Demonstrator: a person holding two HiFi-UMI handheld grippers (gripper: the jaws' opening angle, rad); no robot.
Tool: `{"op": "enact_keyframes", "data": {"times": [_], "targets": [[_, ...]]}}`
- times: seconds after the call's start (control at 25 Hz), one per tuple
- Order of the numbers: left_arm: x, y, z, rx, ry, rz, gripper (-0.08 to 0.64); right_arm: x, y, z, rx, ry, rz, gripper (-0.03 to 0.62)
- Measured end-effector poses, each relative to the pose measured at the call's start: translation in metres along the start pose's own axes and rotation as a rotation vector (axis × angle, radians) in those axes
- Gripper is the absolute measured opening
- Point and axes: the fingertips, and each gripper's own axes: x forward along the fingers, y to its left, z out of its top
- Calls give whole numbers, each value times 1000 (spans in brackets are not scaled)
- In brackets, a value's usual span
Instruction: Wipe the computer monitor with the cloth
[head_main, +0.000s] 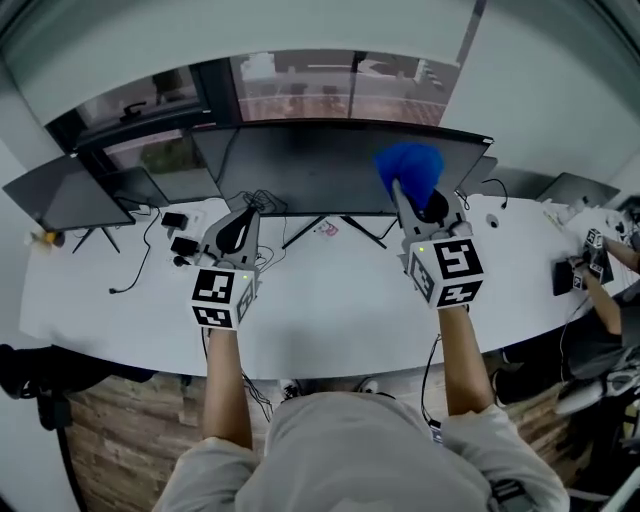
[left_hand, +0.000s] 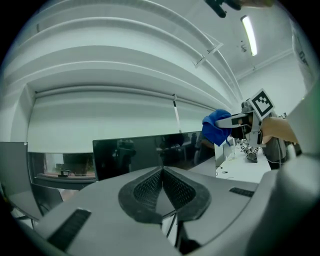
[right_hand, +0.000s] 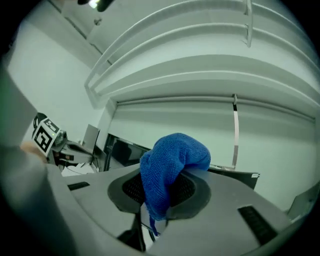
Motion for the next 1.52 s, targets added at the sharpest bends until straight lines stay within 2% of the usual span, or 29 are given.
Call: {"op": "enact_keyframes", "data": {"times": [0.12,0.32,0.6,0.84,1.12,1.52], "targets": [[-2,-11,8,-7,-16,-17,18,-24,2,1,-69,18,4,87],[-9,-32,22,13,-42,-48,18,-47,1,-13,-22,49,44,86],[-11,-57,27,48,-50,-104,18,-61,1,-28,-88,95,25,80],[-12,-67,38,84,-59,-124,18,-66,-1,-33,-73,98,24,80],[-10,-81,32,85,-45,-143,18,-71,4,-46,-70,122,51,80],[-5,-90,29,87,-30,-155,18,-71,-3,-63,-50,154,45,80]]}}
